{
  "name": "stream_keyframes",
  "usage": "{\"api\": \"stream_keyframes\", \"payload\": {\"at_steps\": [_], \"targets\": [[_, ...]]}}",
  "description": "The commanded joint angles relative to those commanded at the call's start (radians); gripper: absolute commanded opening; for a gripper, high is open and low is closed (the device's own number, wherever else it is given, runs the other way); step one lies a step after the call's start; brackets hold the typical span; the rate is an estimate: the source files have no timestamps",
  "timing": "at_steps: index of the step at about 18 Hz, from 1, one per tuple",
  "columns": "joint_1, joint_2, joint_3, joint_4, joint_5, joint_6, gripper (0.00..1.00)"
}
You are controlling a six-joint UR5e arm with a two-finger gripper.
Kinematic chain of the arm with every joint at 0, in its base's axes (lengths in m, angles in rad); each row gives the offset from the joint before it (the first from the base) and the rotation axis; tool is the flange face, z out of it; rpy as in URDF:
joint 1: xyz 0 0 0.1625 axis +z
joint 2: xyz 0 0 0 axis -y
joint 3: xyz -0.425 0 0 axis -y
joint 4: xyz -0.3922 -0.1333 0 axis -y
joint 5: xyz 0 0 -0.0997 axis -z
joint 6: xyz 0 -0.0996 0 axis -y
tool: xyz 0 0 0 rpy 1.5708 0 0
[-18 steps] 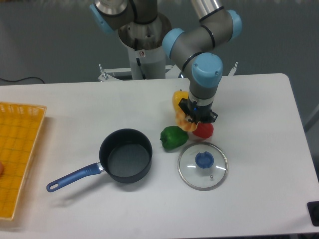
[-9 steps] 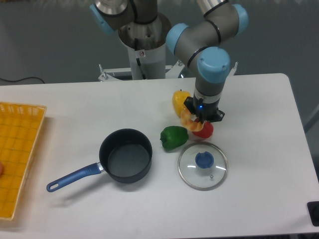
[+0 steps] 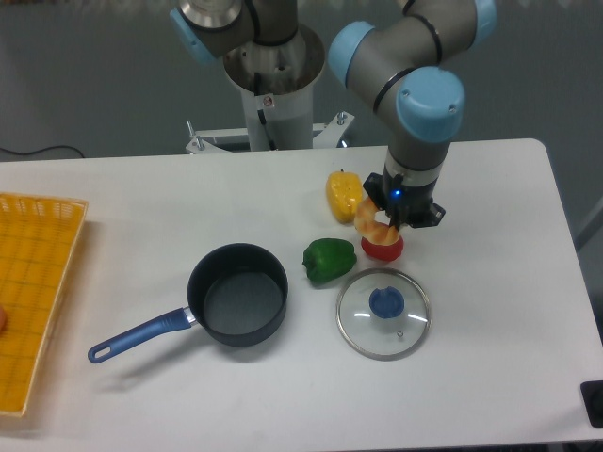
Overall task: Pick up the donuts
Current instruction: 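Lift the orange donut ring up off the peppers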
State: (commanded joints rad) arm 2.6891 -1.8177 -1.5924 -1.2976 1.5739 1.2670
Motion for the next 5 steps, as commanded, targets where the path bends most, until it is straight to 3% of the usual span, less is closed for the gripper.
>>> {"api": "stream_keyframes", "payload": {"at_steps": [5], "targets": [[0.018,-0.008,0.049,-0.042,0.0,0.035,0.12]]}}
